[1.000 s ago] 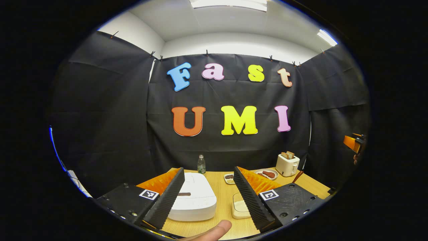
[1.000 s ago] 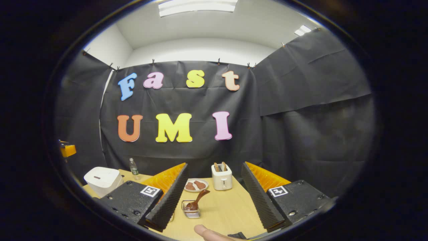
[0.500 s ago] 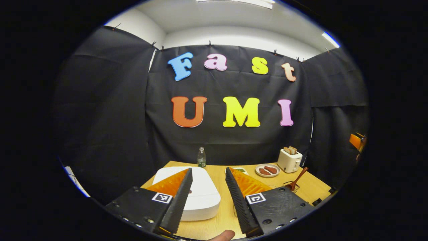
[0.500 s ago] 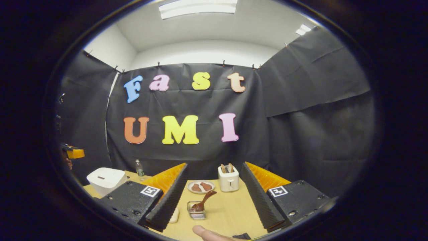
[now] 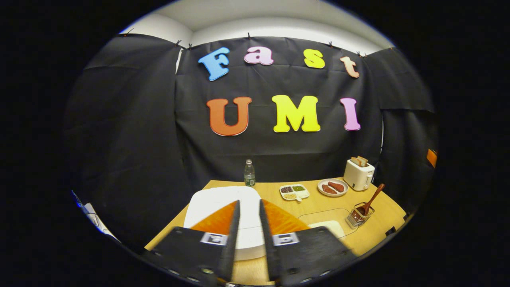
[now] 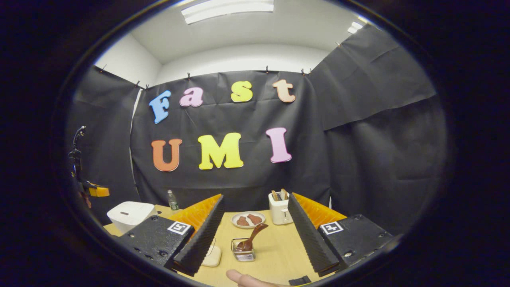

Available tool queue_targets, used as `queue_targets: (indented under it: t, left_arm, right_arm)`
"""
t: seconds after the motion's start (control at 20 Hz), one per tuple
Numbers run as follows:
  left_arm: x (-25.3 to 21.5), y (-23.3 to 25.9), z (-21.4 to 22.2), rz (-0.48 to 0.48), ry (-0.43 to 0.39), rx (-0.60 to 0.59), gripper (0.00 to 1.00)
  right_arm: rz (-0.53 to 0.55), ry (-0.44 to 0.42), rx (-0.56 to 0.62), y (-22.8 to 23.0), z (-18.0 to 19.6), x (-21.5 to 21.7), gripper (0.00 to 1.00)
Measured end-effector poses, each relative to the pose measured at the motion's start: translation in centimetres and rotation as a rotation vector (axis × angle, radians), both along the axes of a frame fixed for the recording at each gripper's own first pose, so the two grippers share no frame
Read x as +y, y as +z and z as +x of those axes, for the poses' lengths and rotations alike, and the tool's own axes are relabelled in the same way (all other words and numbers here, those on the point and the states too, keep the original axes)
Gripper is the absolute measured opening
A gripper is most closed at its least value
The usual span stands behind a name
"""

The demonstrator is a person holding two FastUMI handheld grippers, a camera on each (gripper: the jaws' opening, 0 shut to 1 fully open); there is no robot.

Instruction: Close the left gripper, press the button to open the rice cooker; take a wooden spoon from the chopstick holder with the right hand, scoop a spoonful of rice and pour it into the rice cooker, then put the wooden spoon back into the chopstick holder.

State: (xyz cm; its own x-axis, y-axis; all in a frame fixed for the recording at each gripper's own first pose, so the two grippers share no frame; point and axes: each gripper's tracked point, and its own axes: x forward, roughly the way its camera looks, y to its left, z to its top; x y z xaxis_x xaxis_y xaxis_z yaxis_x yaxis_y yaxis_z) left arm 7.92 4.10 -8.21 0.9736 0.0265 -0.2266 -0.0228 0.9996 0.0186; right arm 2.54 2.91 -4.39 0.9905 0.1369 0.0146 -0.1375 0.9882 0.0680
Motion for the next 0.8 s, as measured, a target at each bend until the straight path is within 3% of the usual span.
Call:
queue_targets:
  t: [0.05, 0.1, 0.2, 0.25, 0.3, 0.8]
  left_arm:
    - [-0.4, 0.0, -0.2, -0.009, -0.01, 0.023, 0.0]
    - [0.1, -1.4, 1.3, 0.011, 0.006, 0.037, 0.05]
    - [0.9, -2.4, 2.6, 0.049, 0.027, 0.059, 0.06]
    - [1.0, -2.9, 2.7, 0.037, 0.04, 0.089, 0.06]
    - [1.2, -3.7, 3.5, 0.027, 0.038, 0.115, 0.0]
    - [6.3, -11.2, 7.4, 0.014, 0.156, 0.309, 0.0]
  right_arm:
    - [-0.001, 0.005, 0.001, -0.3, 0.2, 0.1, 1.0]
    - [-0.003, 0.007, 0.003, -0.6, 0.6, 0.1, 1.0]
    - [-0.008, 0.004, 0.009, -1.3, 1.4, -0.1, 1.0]
    - [-0.015, 0.006, 0.013, -1.8, 1.7, -0.1, 1.0]
    - [-0.021, 0.007, 0.016, -2.1, 2.2, -0.2, 1.0]
    - [-0.011, 0.016, 0.096, -6.1, 5.8, -0.4, 1.0]
